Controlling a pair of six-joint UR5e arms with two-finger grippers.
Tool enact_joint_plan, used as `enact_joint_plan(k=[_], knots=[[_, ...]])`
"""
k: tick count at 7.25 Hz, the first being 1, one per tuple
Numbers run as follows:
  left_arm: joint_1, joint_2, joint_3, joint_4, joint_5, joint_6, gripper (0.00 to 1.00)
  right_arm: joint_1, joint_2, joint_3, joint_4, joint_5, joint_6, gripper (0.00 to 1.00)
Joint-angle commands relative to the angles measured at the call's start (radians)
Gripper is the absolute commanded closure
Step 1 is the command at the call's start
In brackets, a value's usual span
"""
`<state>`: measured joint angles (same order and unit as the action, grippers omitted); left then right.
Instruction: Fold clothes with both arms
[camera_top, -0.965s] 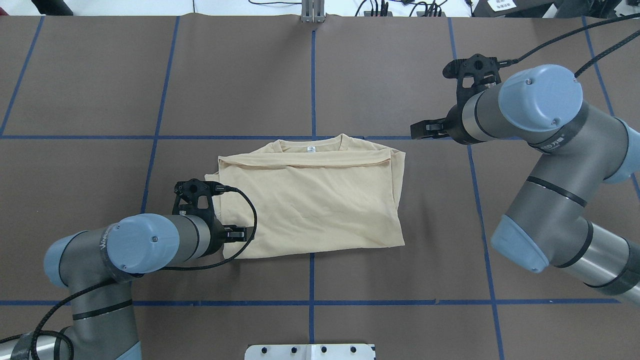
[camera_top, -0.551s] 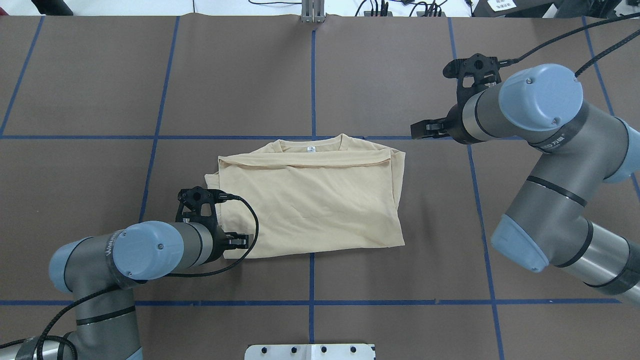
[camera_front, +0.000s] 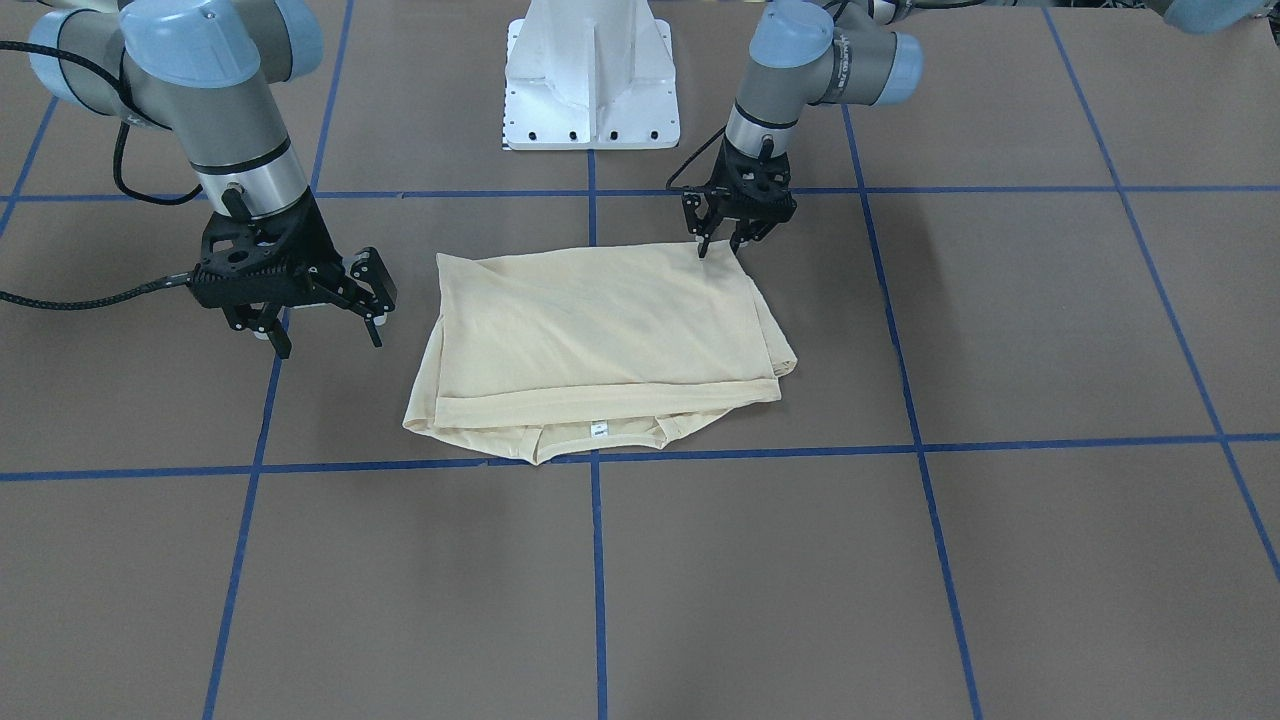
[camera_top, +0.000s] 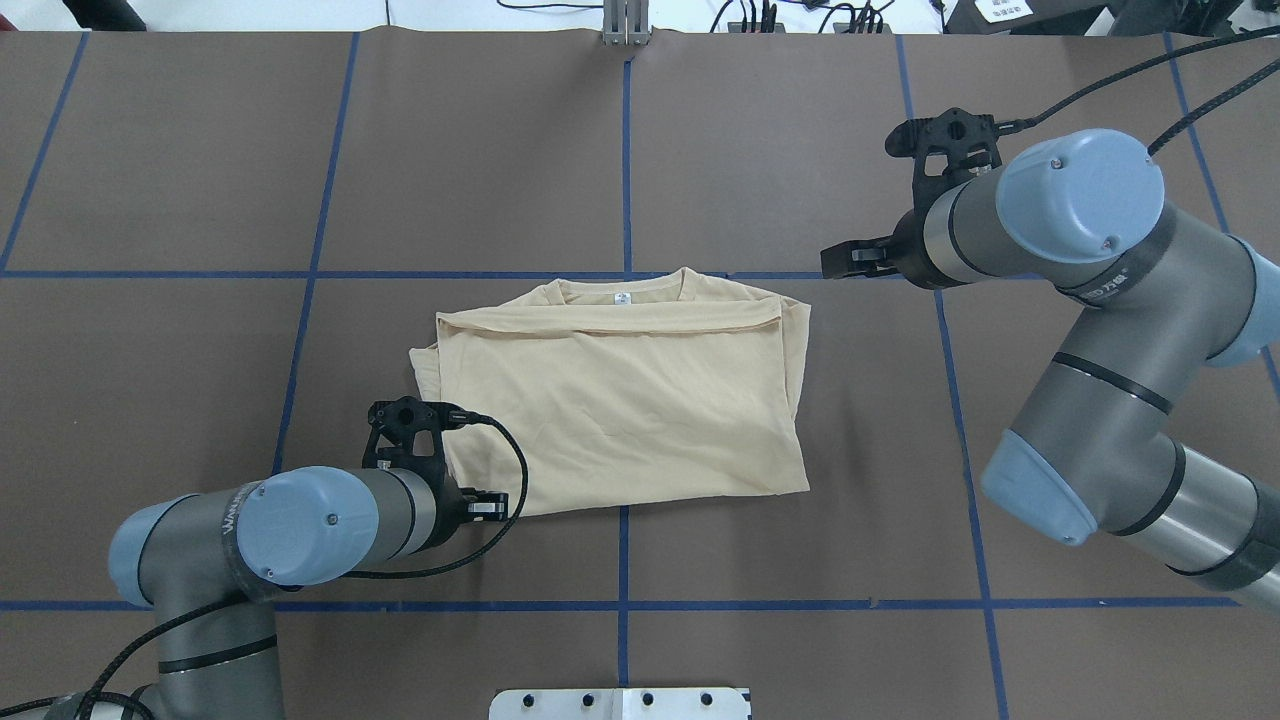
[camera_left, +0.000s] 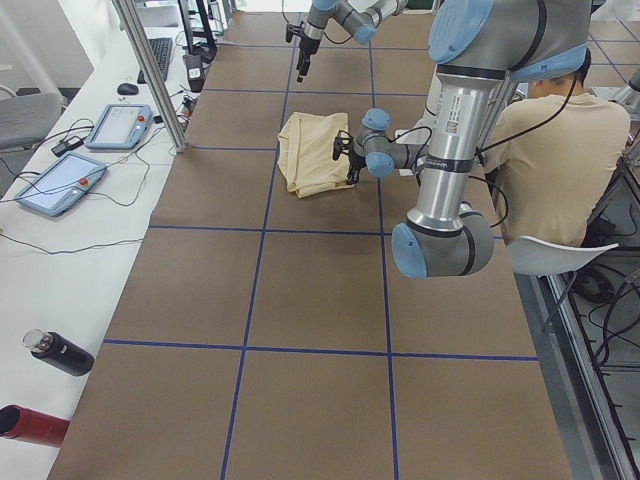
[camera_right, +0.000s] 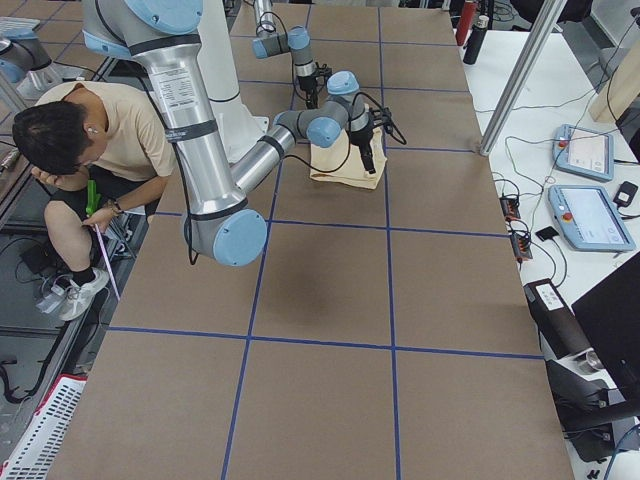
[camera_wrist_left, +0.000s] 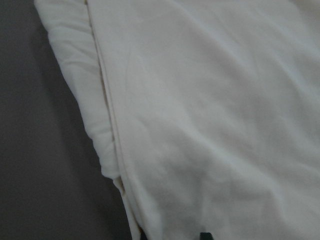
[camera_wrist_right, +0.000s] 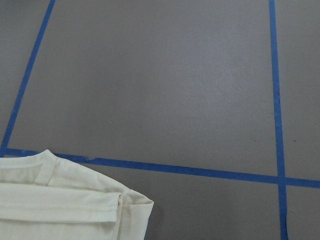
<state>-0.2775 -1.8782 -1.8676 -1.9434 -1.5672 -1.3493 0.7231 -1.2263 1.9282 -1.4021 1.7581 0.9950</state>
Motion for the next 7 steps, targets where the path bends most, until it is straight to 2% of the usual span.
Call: enact_joint_plan(k=[1,2,4,5,6,7], knots=[[-0.006,0.005,-0.014,0.011,0.004,-0.001,1.00,-0.001,-0.001,-0.002,0.000,0.000,0.002,0.00],[-0.023,0.026,-0.012,0.012,0.004,0.054,1.00,-0.002,0.001,-0.002,0.000,-0.002,0.005,0.00],[-0.154,0.054,0.005,0.012,0.004,0.222,1.00,-0.004,0.001,-0.005,0.000,-0.003,0.014,0.00],[-0.242,0.051,0.051,0.011,0.003,0.339,1.00,-0.005,0.001,-0.006,0.000,-0.003,0.017,0.00],[-0.337,0.028,0.136,0.000,-0.001,0.440,1.00,-0.010,0.001,-0.006,0.000,-0.005,0.019,0.00],[-0.442,-0.093,0.275,-0.003,-0.001,0.544,1.00,-0.011,0.001,-0.008,0.000,-0.005,0.017,0.00]])
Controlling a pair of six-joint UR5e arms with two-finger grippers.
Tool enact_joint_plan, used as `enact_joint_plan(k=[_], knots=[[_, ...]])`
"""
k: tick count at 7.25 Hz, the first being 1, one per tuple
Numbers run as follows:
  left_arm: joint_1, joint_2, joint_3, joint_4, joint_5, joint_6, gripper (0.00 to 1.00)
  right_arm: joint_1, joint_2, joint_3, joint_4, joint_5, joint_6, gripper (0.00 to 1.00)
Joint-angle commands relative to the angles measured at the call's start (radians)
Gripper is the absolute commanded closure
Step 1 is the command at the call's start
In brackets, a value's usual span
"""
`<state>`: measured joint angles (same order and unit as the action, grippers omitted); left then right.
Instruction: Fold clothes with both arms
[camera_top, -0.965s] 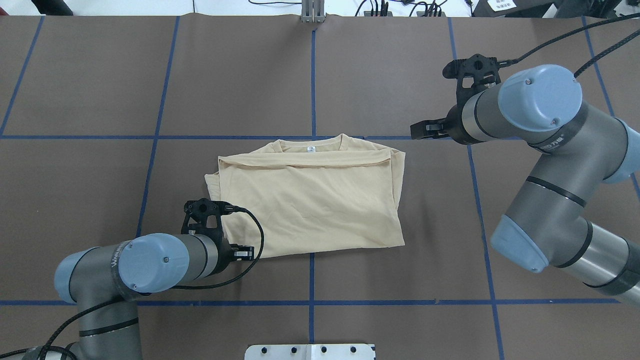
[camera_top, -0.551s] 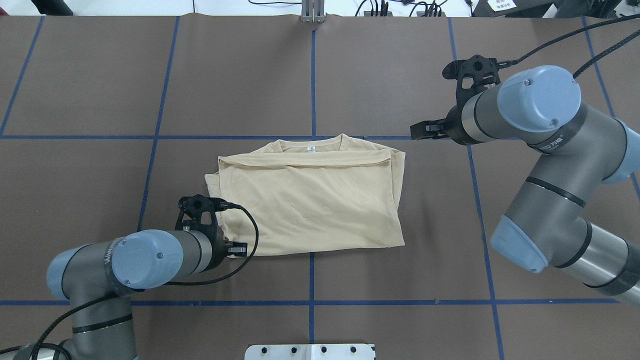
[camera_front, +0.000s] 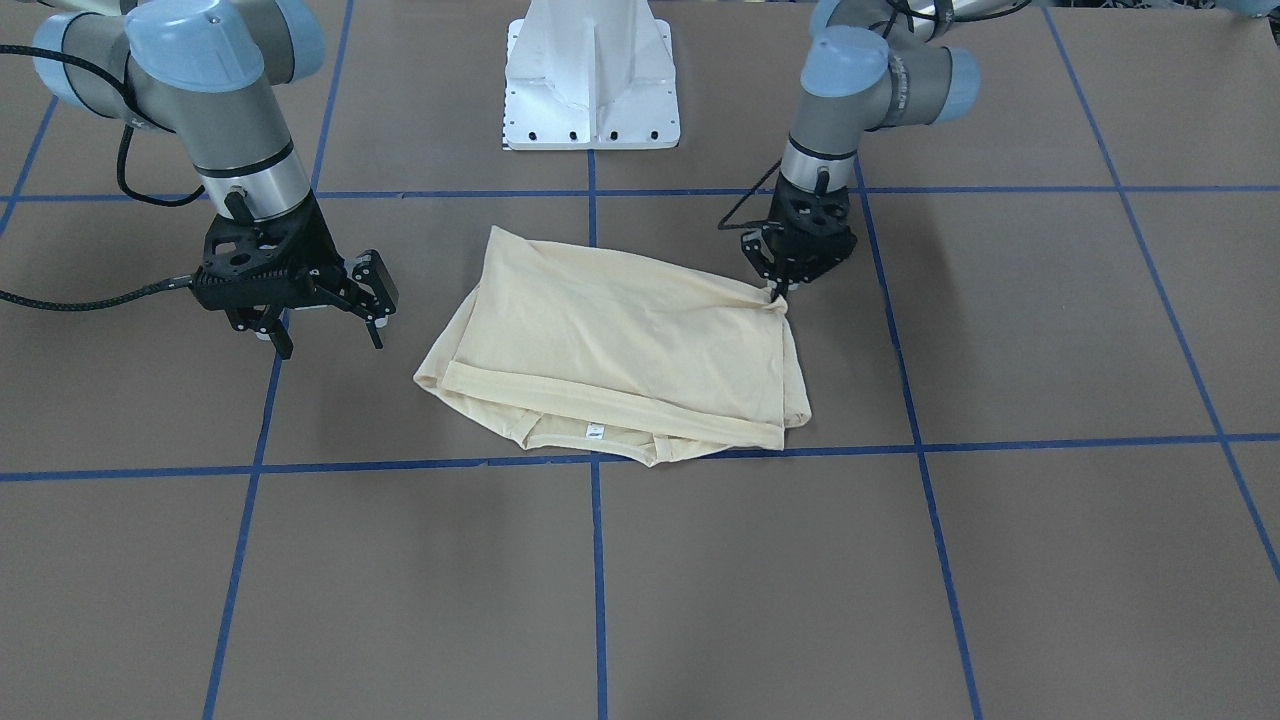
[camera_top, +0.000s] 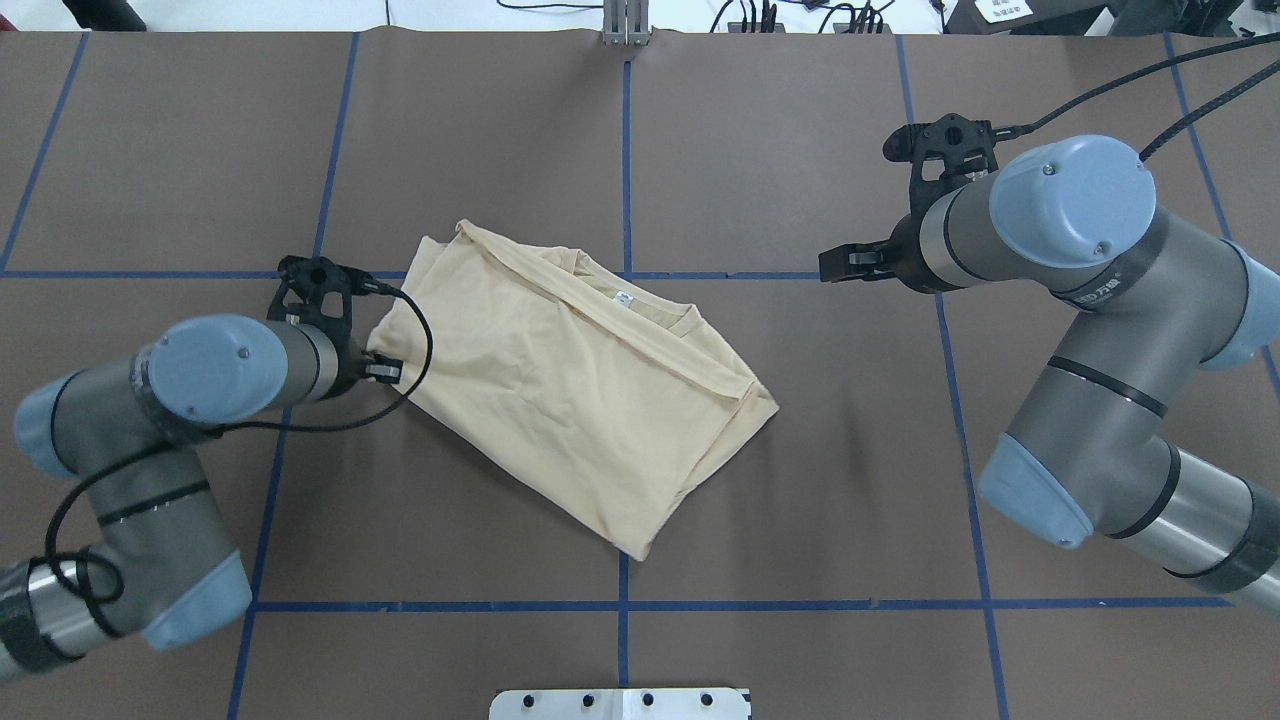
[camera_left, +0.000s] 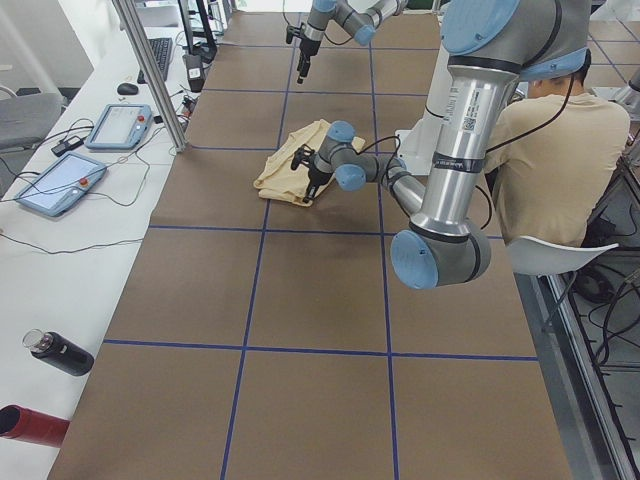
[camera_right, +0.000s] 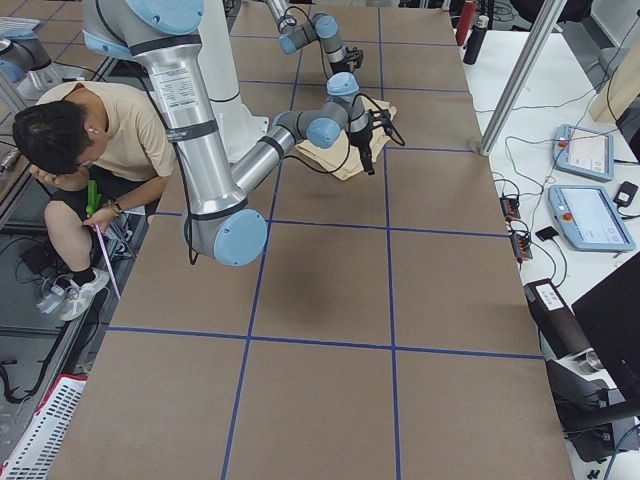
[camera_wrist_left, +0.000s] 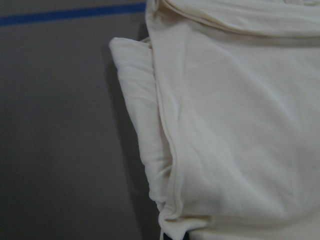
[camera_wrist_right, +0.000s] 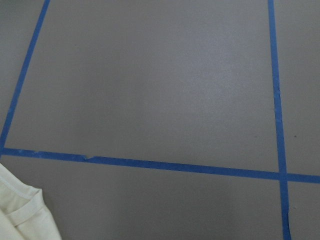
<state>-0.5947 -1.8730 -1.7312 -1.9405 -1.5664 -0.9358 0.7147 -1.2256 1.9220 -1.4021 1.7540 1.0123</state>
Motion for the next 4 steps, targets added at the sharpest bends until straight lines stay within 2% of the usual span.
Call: enact_joint_plan(k=[1,2,3,4], knots=[[-0.198,-0.249,0.318,-0.027,-0.003,0.193,1.00,-0.004,0.000,0.000,0.000,-0.002,0.002,0.00],[-0.233,-0.359,0.520,-0.151,-0.006,0.221,1.00,-0.004,0.000,0.000,0.000,-0.002,0.002,0.00],[-0.259,-0.394,0.641,-0.290,-0.007,0.289,1.00,-0.006,0.002,0.002,0.000,-0.002,0.002,0.00],[-0.281,-0.388,0.644,-0.346,-0.014,0.371,0.01,-0.009,0.005,0.000,0.000,-0.004,0.002,0.00]])
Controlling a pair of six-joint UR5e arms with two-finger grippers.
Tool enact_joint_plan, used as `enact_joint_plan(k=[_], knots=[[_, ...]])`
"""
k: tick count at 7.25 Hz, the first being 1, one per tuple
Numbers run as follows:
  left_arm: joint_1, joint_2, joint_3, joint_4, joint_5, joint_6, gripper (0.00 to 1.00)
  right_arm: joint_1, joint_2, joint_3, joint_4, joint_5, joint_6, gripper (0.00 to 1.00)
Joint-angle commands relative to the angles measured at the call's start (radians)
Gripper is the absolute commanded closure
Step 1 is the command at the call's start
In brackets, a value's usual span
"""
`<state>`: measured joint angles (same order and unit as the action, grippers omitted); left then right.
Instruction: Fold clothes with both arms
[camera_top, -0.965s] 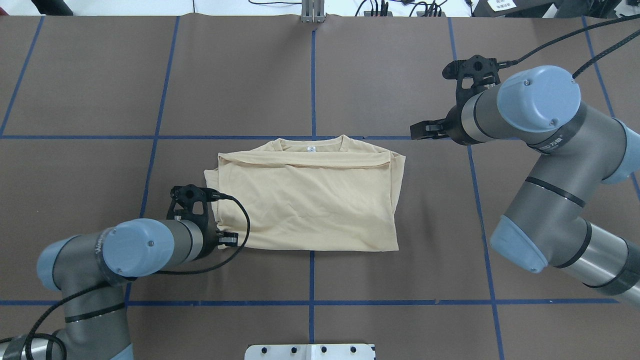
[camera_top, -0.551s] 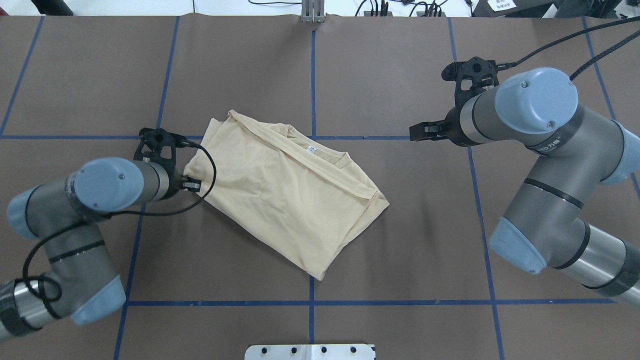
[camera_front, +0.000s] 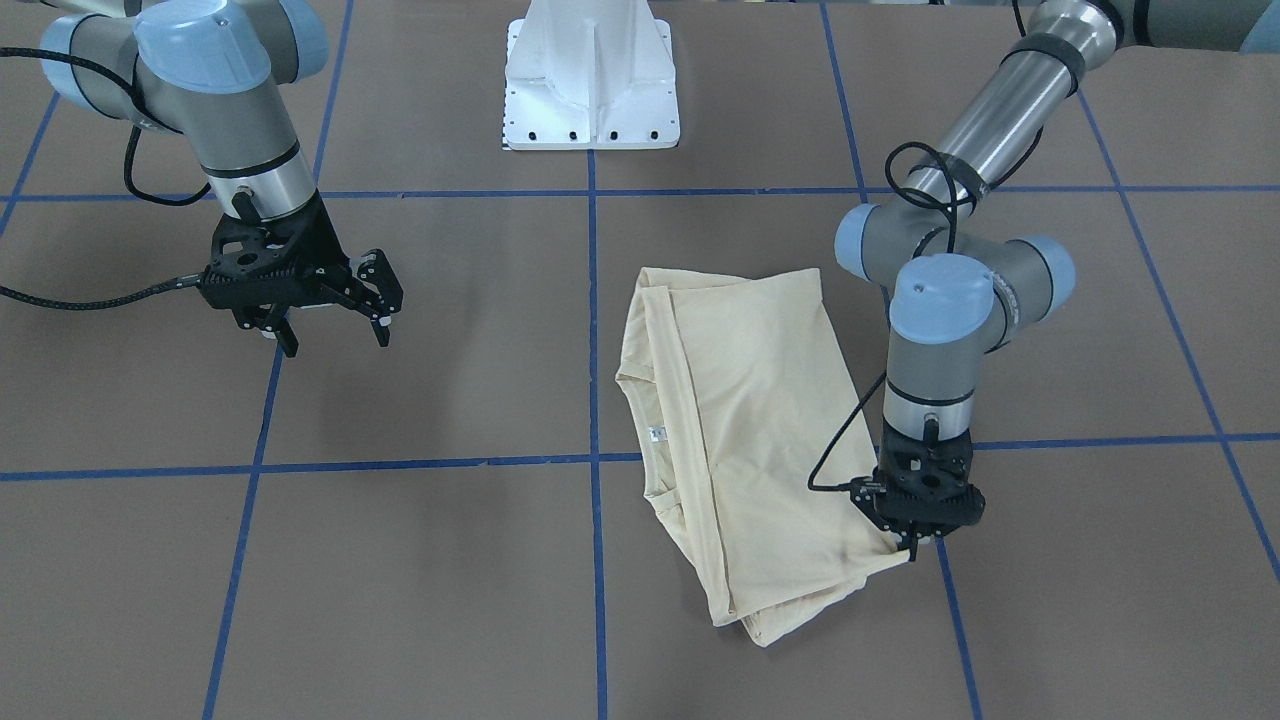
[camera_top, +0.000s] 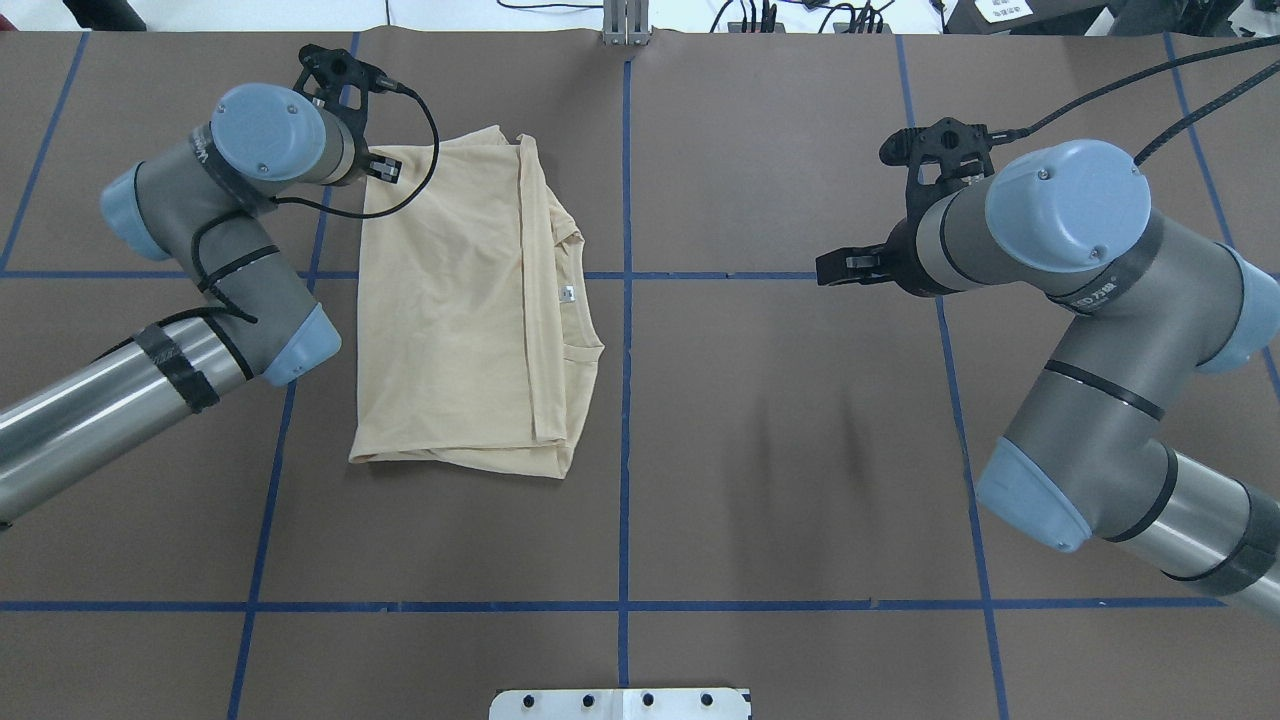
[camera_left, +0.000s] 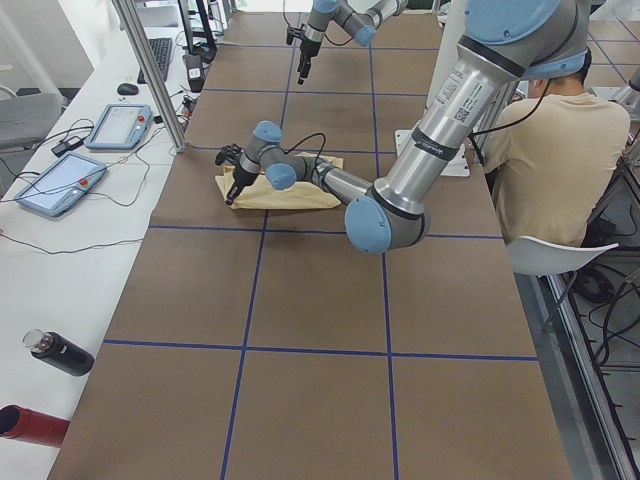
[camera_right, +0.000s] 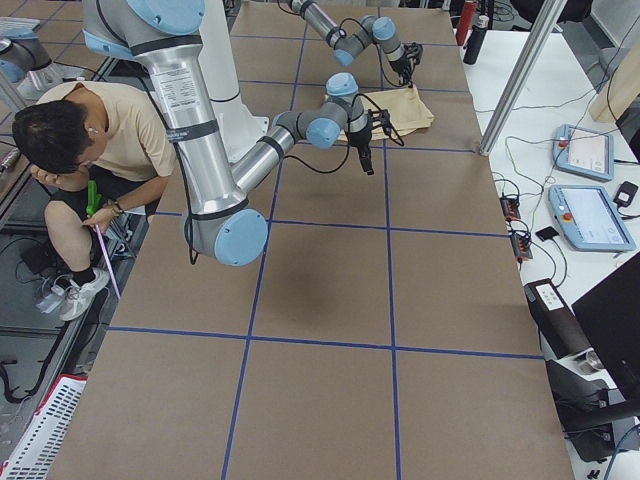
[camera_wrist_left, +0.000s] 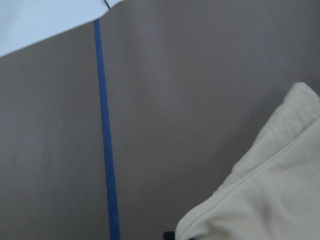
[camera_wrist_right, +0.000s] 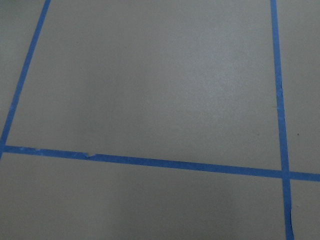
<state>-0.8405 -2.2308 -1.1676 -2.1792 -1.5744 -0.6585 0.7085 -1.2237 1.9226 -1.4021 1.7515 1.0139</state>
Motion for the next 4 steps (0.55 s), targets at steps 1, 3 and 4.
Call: enact_joint_plan(k=[1,3,4], knots=[[-0.048,-0.024,0.068,-0.119,-0.028,0.106,0.00,-0.027,0.019,-0.002,0.000,-0.004,0.020,0.00],[-0.058,0.119,-0.113,-0.119,-0.168,0.108,0.00,-0.110,0.209,-0.119,-0.012,-0.083,0.220,0.00],[-0.060,0.172,-0.194,-0.116,-0.170,0.108,0.00,-0.151,0.322,-0.223,-0.014,-0.148,0.315,0.01]])
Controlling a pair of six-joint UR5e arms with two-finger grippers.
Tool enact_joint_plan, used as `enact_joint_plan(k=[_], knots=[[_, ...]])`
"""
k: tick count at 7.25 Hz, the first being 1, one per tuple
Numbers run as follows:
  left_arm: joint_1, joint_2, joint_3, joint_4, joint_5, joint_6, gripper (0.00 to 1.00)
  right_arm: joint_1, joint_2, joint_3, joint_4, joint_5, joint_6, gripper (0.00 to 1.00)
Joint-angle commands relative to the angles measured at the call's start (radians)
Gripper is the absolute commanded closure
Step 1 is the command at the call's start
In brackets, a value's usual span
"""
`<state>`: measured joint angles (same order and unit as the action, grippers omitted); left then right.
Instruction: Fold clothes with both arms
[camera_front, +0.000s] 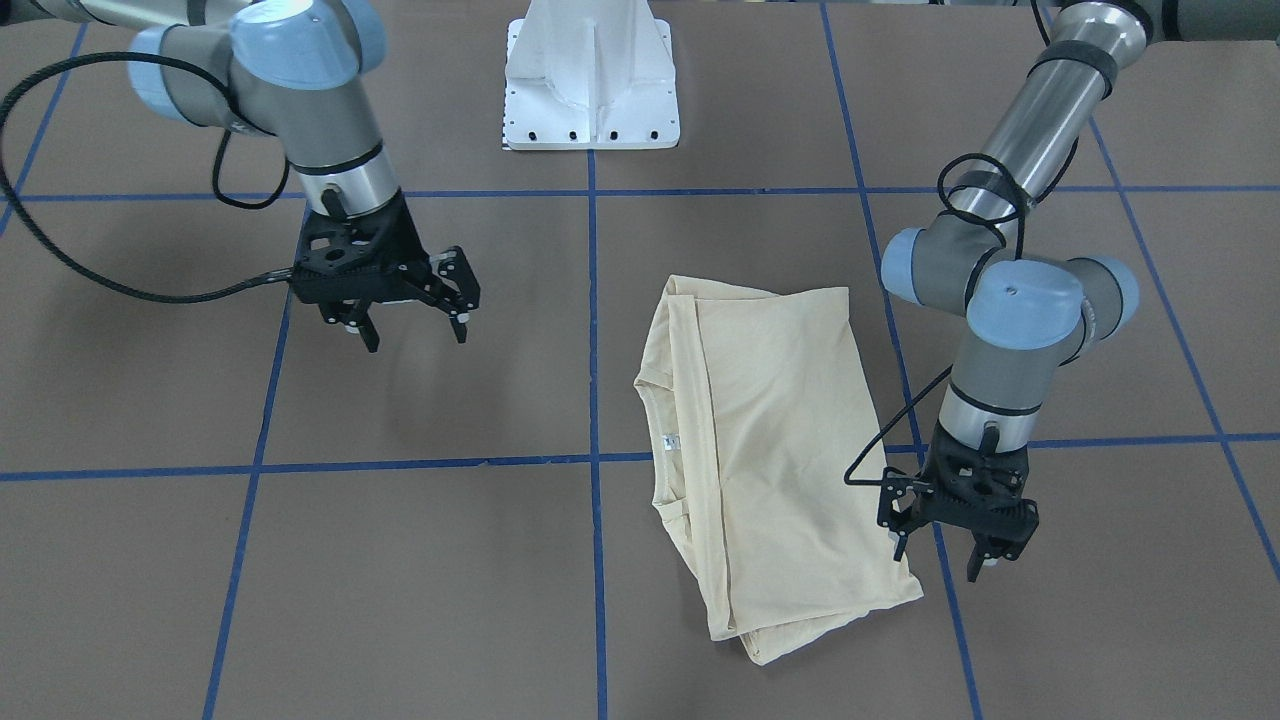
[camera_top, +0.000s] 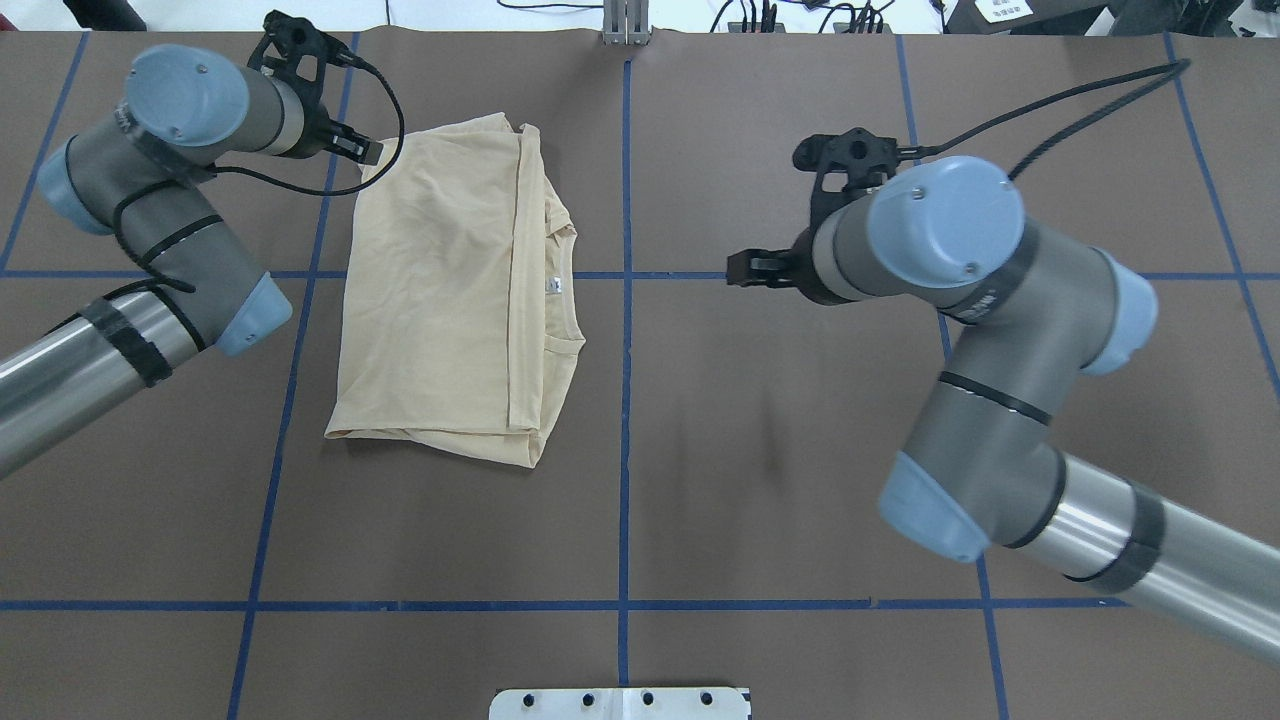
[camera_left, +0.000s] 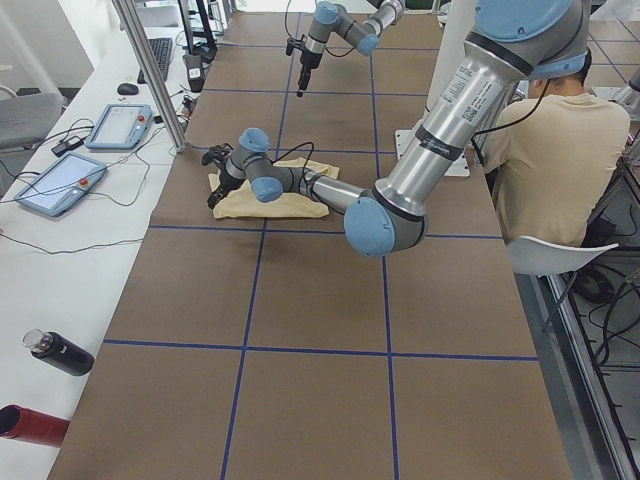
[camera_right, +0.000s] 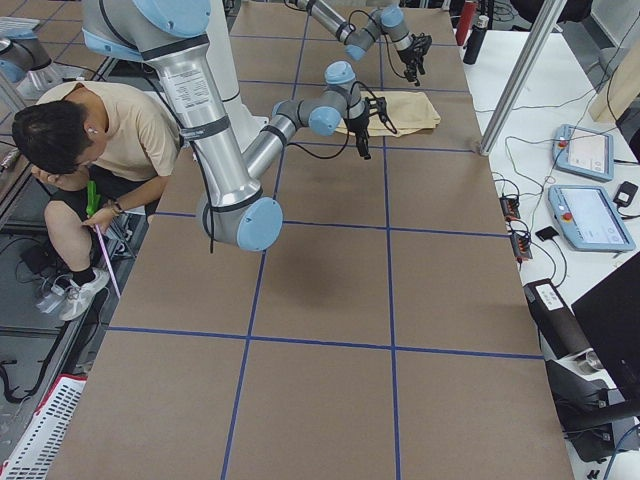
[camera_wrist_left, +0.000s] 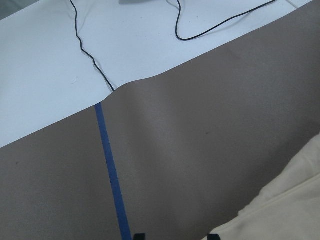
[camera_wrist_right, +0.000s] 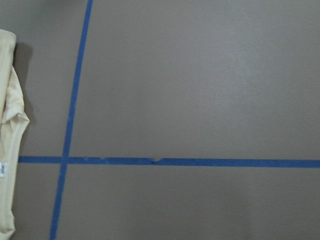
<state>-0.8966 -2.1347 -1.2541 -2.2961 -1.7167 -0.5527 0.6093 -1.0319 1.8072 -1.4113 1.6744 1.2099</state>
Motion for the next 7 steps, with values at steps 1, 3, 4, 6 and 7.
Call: enact_joint_plan(k=[1,3,4,6,7], knots=[[-0.004,0.087,-0.117,-0.002,-0.026,-0.001,0.00,-0.095,0.229,-0.227,-0.003,-0.131,0.213,0.03],[-0.004,0.087,-0.117,-0.003,-0.024,-0.010,0.00,-0.172,0.388,-0.455,0.002,-0.240,0.328,0.24],[-0.004,0.087,-0.117,-0.005,-0.024,-0.012,0.00,-0.196,0.432,-0.533,0.005,-0.277,0.338,0.37],[-0.004,0.087,-0.117,-0.005,-0.024,-0.013,0.00,-0.221,0.434,-0.554,0.012,-0.301,0.336,0.56],[-0.004,0.087,-0.117,-0.005,-0.024,-0.013,0.00,-0.223,0.443,-0.569,0.012,-0.301,0.330,0.56]])
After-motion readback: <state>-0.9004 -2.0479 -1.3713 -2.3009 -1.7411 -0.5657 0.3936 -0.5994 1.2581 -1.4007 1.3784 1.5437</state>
